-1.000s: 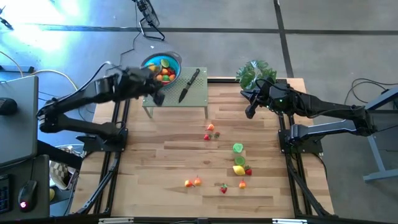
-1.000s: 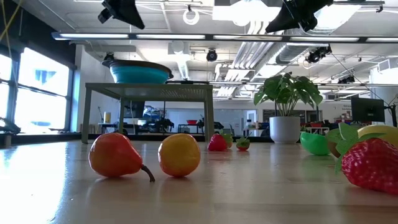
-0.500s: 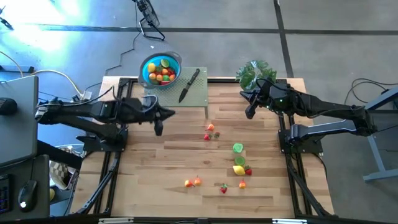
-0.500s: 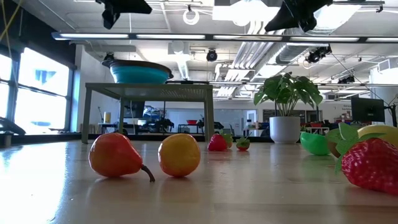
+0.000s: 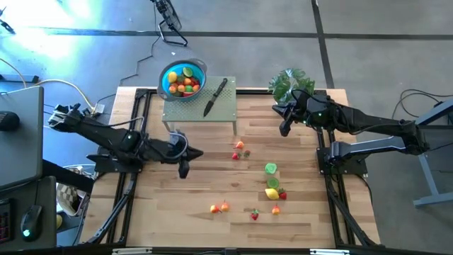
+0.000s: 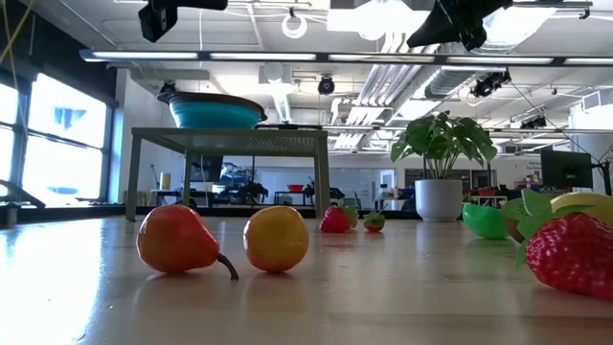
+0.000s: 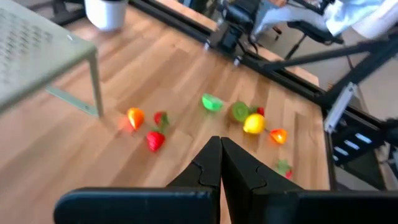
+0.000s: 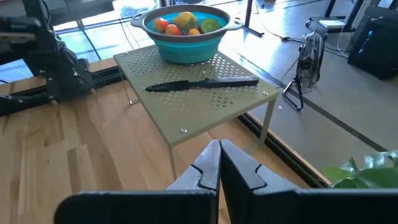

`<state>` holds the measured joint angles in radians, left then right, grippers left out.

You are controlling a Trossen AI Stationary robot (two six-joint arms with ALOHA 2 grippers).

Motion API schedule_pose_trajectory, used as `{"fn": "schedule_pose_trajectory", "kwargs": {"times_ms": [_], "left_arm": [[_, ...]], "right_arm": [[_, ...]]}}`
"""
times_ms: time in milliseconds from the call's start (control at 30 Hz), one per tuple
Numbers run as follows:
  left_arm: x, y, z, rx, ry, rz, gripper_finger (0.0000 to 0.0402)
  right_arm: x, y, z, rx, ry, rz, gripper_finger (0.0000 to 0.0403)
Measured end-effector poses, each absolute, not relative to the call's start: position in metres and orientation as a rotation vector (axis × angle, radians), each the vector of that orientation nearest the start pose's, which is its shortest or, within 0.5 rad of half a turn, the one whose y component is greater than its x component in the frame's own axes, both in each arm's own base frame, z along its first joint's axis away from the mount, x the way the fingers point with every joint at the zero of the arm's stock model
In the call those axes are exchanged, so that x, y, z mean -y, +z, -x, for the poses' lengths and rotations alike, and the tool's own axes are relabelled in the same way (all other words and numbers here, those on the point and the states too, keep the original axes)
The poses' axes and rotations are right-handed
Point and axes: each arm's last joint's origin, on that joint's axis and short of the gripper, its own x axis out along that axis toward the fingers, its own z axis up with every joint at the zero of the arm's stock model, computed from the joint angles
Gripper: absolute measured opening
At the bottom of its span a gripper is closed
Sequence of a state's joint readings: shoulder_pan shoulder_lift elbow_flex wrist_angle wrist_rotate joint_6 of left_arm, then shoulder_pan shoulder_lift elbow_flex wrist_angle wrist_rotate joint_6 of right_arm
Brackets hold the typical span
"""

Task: Pick & Place Fruit
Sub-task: Put the orange pear into the strainer bowl on the shelf

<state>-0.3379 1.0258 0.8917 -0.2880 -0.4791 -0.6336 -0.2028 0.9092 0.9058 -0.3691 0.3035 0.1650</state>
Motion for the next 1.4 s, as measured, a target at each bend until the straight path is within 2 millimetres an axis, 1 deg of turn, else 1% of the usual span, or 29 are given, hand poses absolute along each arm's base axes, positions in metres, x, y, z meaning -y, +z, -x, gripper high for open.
{"fn": "schedule_pose_trajectory", "kwargs": {"times_ms": [133,333,633,867,933,1000,1067,1133,1200,1267,1400], "left_arm": [[0.072,0.313,-0.218,-0.359,0.234,0.473,0.0001],[0.088,0.316,-0.236,-0.400,0.220,0.461,0.0001],[0.099,0.321,-0.264,-0.546,0.284,0.429,0.0001],[0.110,0.329,-0.285,-0.672,0.273,0.448,0.0001],[0.113,0.326,-0.289,-0.738,0.275,0.433,0.0001],[0.117,0.326,-0.297,-0.763,0.262,0.450,0.0001],[0.122,0.321,-0.298,-0.832,0.265,0.435,0.0001],[0.129,0.319,-0.305,-0.835,0.247,0.443,0.0001],[0.135,0.310,-0.304,-0.890,0.253,0.429,0.0001],[0.144,0.306,-0.308,-0.892,0.239,0.439,0.0001],[0.157,0.297,-0.308,-0.926,0.224,0.421,0.0001]], "right_arm": [[0.047,0.336,-0.186,-0.335,-0.530,-0.141,0.0002],[0.047,0.336,-0.186,-0.335,-0.530,-0.141,0.0002],[0.047,0.333,-0.185,-0.371,-0.532,-0.138,0.0002],[0.047,0.331,-0.184,-0.393,-0.532,-0.133,0.0002],[0.047,0.331,-0.184,-0.393,-0.532,-0.133,0.0002],[0.047,0.331,-0.184,-0.398,-0.532,-0.133,0.0002],[0.047,0.331,-0.184,-0.399,-0.532,-0.133,0.0002],[0.047,0.330,-0.184,-0.408,-0.533,-0.132,0.0002],[0.047,0.330,-0.183,-0.408,-0.533,-0.132,0.0002],[0.046,0.330,-0.183,-0.412,-0.527,-0.134,0.0002],[0.046,0.330,-0.184,-0.414,-0.496,-0.141,0.0003]]}}
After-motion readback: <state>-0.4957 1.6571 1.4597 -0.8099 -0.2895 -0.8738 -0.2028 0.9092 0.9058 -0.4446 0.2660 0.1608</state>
